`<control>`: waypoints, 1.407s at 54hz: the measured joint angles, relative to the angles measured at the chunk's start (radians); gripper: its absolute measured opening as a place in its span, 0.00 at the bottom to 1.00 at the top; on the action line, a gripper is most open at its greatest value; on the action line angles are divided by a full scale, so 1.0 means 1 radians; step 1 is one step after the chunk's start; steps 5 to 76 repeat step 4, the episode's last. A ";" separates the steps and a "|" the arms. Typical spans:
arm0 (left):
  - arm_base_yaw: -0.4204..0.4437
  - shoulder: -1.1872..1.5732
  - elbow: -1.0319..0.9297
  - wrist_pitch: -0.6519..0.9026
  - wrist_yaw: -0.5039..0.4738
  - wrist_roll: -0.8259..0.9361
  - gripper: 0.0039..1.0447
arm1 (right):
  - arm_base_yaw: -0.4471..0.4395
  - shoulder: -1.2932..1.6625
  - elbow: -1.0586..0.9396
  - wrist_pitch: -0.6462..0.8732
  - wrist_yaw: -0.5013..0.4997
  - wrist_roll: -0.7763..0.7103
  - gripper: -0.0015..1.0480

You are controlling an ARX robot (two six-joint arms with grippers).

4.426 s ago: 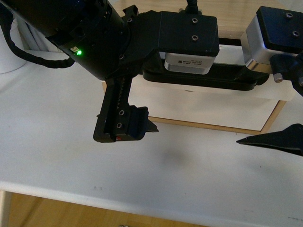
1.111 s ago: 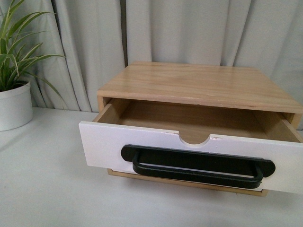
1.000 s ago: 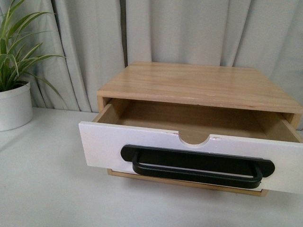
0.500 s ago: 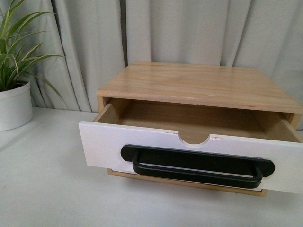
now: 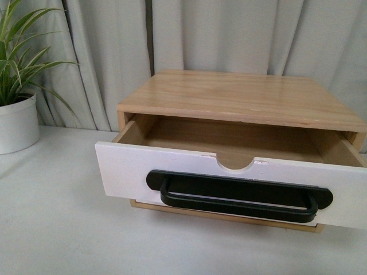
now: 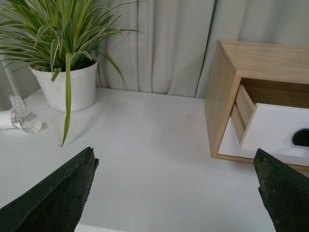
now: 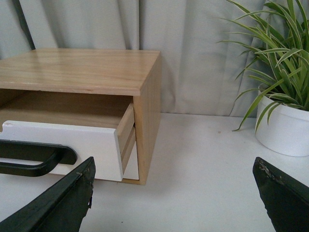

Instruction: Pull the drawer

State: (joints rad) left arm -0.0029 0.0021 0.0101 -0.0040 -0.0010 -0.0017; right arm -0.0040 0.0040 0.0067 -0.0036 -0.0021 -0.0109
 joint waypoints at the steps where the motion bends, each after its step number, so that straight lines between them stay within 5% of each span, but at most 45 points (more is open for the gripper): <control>1: 0.000 0.000 0.000 0.000 0.000 0.000 0.95 | 0.000 0.000 0.000 0.000 0.000 0.000 0.91; 76: 0.000 0.000 0.000 0.000 0.000 0.000 0.95 | 0.000 0.000 0.000 0.000 0.000 0.000 0.91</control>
